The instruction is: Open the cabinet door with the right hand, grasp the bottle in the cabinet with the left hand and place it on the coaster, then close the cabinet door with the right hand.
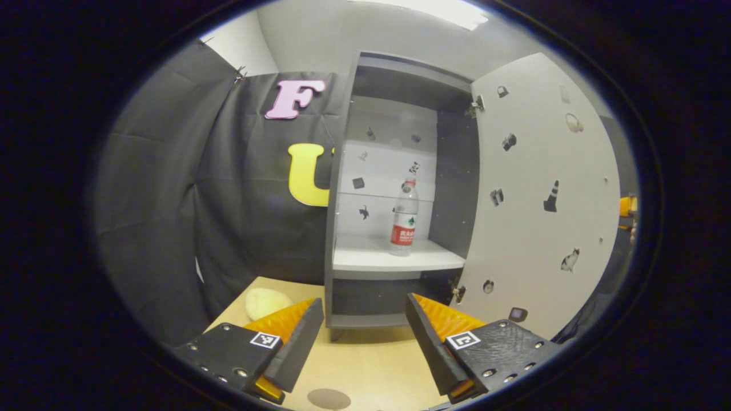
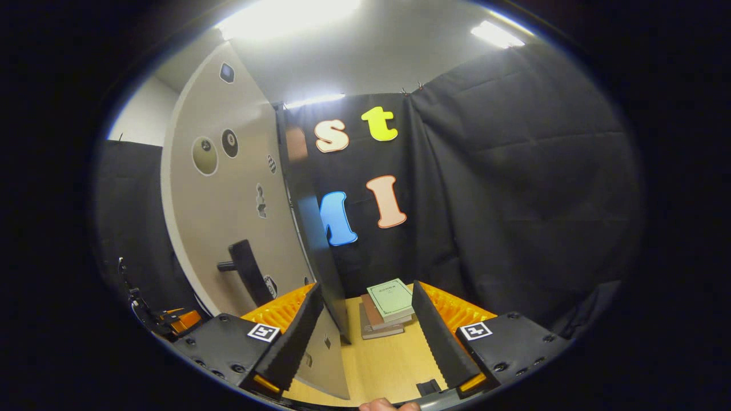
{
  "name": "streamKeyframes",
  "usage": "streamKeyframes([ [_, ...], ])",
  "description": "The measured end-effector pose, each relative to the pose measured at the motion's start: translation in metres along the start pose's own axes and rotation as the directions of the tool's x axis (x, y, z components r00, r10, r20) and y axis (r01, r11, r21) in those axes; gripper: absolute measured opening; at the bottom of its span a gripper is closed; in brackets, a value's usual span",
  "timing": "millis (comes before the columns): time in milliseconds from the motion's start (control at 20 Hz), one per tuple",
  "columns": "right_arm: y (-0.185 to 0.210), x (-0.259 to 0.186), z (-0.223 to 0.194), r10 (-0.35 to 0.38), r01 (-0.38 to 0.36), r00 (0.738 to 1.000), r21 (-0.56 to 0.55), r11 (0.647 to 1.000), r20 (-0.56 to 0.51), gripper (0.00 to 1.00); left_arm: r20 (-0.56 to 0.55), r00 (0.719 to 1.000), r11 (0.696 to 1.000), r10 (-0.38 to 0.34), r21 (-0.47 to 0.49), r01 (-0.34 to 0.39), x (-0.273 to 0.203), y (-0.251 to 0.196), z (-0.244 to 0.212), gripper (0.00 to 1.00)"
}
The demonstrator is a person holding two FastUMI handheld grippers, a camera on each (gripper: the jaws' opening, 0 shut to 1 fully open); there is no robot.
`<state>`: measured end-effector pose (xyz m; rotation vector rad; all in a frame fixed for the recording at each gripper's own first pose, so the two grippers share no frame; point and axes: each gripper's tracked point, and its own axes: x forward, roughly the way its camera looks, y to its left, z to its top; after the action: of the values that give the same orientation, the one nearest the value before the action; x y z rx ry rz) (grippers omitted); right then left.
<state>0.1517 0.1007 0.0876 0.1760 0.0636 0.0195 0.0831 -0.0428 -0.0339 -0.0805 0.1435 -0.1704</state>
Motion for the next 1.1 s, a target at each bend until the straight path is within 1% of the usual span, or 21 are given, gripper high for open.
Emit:
streamKeyframes([
  [50, -0.002, 0.007, 0.004, -0.005, 0.005, 1.0, 0.002, 1.0, 0.006, 0.92, 0.014, 1.0, 1.0, -0.017, -0.001, 0.017, 0.011, -0.005, 0.009, 0.89],
  [100, -0.003, 0.015, 0.006, -0.008, 0.008, 1.0, 0.009, 1.0, 0.01, 0.98, 0.028, 0.999, 1.0, -0.029, 0.006, 0.029, 0.022, -0.01, 0.02, 0.9],
  [150, -0.007, 0.022, 0.009, -0.02, 0.02, 1.0, 0.018, 1.0, 0.01, 0.92, 0.044, 0.998, 0.999, -0.036, 0.018, 0.035, 0.035, -0.013, 0.03, 0.9],
  [200, -0.013, 0.03, 0.013, -0.032, 0.031, 0.999, 0.025, 0.999, 0.014, 0.98, 0.059, 0.997, 0.998, -0.048, 0.032, 0.047, 0.049, -0.018, 0.041, 0.9],
  [250, -0.015, 0.035, 0.017, -0.034, 0.034, 0.999, 0.031, 0.999, 0.022, 0.98, 0.071, 0.995, 0.997, -0.066, 0.05, 0.063, 0.064, -0.026, 0.051, 0.87],
  [350, -0.017, 0.047, 0.021, -0.029, 0.028, 0.999, 0.03, 0.999, 0.03, 0.98, 0.101, 0.991, 0.994, -0.092, 0.073, 0.085, 0.096, -0.038, 0.068, 0.87],
  [400, -0.019, 0.054, 0.02, -0.03, 0.03, 0.999, 0.019, 0.999, 0.027, 0.98, 0.112, 0.99, 0.994, -0.092, 0.073, 0.084, 0.11, -0.042, 0.075, 0.89],
  [500, -0.024, 0.066, 0.021, -0.034, 0.034, 0.999, -0.007, 0.999, 0.024, 0.98, 0.129, 0.986, 0.993, -0.102, 0.069, 0.094, 0.142, -0.052, 0.085, 0.9],
  [550, -0.026, 0.072, 0.021, -0.031, 0.032, 0.999, -0.014, 0.999, 0.022, 0.98, 0.133, 0.984, 0.992, -0.116, 0.068, 0.108, 0.159, -0.059, 0.086, 0.87],
  [650, -0.02, 0.08, 0.019, -0.015, 0.015, 1.0, -0.015, 1.0, 0.021, 0.98, 0.131, 0.982, 0.989, -0.138, 0.066, 0.131, 0.192, -0.07, 0.086, 0.87],
  [800, -0.022, 0.09, 0.015, -0.022, 0.023, 1.0, -0.038, 0.999, 0.022, 0.98, 0.097, 0.98, 0.984, -0.173, 0.07, 0.166, 0.24, -0.082, 0.074, 0.87],
  [1000, -0.022, 0.096, 0.003, -0.028, 0.027, 1.0, -0.075, 0.997, -0.006, 0.98, 0.05, 0.978, 0.976, -0.204, 0.087, 0.2, 0.281, -0.096, 0.056, 0.87],
  [1050, -0.022, 0.096, 0.0, -0.027, 0.026, 1.0, -0.081, 0.996, -0.01, 0.98, 0.039, 0.977, 0.975, -0.207, 0.09, 0.203, 0.295, -0.099, 0.052, 0.9],
  [1100, -0.023, 0.097, -0.003, -0.032, 0.031, 0.999, -0.09, 0.995, -0.014, 0.98, 0.023, 0.98, 0.975, -0.2, 0.1, 0.197, 0.305, -0.099, 0.049, 0.89],
])
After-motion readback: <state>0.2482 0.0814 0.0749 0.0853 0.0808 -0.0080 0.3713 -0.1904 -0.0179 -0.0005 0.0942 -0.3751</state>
